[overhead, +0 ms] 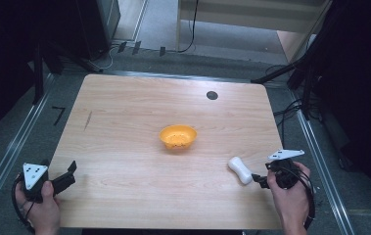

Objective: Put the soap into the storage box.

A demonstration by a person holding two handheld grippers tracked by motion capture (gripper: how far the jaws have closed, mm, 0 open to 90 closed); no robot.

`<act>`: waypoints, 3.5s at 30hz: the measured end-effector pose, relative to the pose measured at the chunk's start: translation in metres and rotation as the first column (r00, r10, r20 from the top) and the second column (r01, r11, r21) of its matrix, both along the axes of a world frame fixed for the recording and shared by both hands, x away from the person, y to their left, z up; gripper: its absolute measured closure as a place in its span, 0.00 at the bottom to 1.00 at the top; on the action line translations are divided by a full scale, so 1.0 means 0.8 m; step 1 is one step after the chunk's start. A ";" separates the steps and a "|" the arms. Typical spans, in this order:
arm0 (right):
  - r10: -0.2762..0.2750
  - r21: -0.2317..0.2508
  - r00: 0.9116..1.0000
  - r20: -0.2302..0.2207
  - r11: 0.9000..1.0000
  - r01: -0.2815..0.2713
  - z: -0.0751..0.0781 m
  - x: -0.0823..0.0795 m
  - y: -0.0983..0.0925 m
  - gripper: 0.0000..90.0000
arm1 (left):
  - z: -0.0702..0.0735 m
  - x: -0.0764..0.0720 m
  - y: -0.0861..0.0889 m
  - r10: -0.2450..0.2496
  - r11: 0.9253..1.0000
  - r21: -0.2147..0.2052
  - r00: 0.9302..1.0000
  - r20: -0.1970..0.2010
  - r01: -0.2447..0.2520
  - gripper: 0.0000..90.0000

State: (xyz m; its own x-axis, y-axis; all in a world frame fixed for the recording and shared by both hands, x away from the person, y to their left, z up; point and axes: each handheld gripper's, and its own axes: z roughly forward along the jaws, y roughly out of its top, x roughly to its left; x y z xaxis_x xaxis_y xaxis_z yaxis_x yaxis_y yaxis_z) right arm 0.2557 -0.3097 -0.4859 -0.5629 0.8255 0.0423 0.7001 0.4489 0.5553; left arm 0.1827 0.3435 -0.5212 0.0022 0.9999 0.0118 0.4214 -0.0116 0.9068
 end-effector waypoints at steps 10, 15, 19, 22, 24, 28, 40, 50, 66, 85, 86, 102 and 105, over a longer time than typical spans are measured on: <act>0.020 -0.011 0.999 -0.032 1.000 -0.021 0.008 0.014 0.018 0.34 | 0.000 0.000 0.000 0.000 1.000 -0.006 1.000 0.004 0.000 0.15; 0.003 -0.013 0.998 -0.066 1.000 -0.004 0.006 0.021 0.024 0.35 | 0.000 0.000 0.001 -0.003 1.000 -0.007 1.000 0.003 0.003 0.15; 0.015 -0.013 0.996 -0.083 1.000 -0.016 0.005 0.025 0.030 0.36 | 0.000 0.000 0.001 -0.002 1.000 -0.008 1.000 0.003 0.002 0.15; 0.018 -0.020 0.996 -0.092 1.000 -0.020 0.005 0.027 0.035 0.36 | 0.000 0.000 0.001 -0.003 1.000 -0.008 1.000 0.002 0.003 0.15; 0.016 -0.021 0.995 -0.101 1.000 -0.018 0.005 0.029 0.038 0.37 | 0.000 0.000 0.001 -0.003 1.000 -0.008 1.000 0.002 0.003 0.15; 0.021 -0.026 0.993 -0.120 0.999 -0.025 0.003 0.032 0.043 0.38 | 0.000 0.000 0.001 -0.003 1.000 -0.008 1.000 0.002 0.003 0.15; 0.033 -0.042 0.986 -0.166 0.998 -0.040 -0.006 0.043 0.059 0.40 | 0.000 0.000 0.001 -0.002 1.000 -0.010 1.000 0.004 0.002 0.15; 0.031 -0.076 0.977 -0.211 0.996 -0.048 -0.015 0.052 0.069 0.41 | 0.000 0.000 0.002 -0.003 1.000 -0.011 1.000 0.002 0.003 0.15; 0.032 -0.086 0.969 -0.245 0.995 -0.054 -0.029 0.062 0.072 0.50 | 0.000 -0.001 0.002 -0.007 1.000 -0.018 1.000 0.003 0.007 0.15; 0.073 -0.176 0.969 -0.237 0.978 -0.116 -0.030 0.060 0.088 0.56 | 0.000 -0.001 0.001 -0.007 1.000 -0.014 1.000 0.001 0.007 0.15; 0.076 -0.176 0.968 -0.238 0.977 -0.120 -0.030 0.061 0.088 0.56 | 0.000 0.000 0.001 -0.007 1.000 -0.014 1.000 0.002 0.007 0.15; 0.120 -0.143 0.974 -0.194 0.978 -0.149 -0.032 0.058 0.081 0.57 | 0.000 0.000 0.004 -0.004 1.000 -0.031 1.000 0.001 0.004 0.15; 0.126 -0.120 0.976 -0.179 0.982 -0.149 -0.033 0.057 0.076 0.57 | 0.000 0.000 0.003 -0.004 1.000 -0.025 1.000 0.000 0.004 0.15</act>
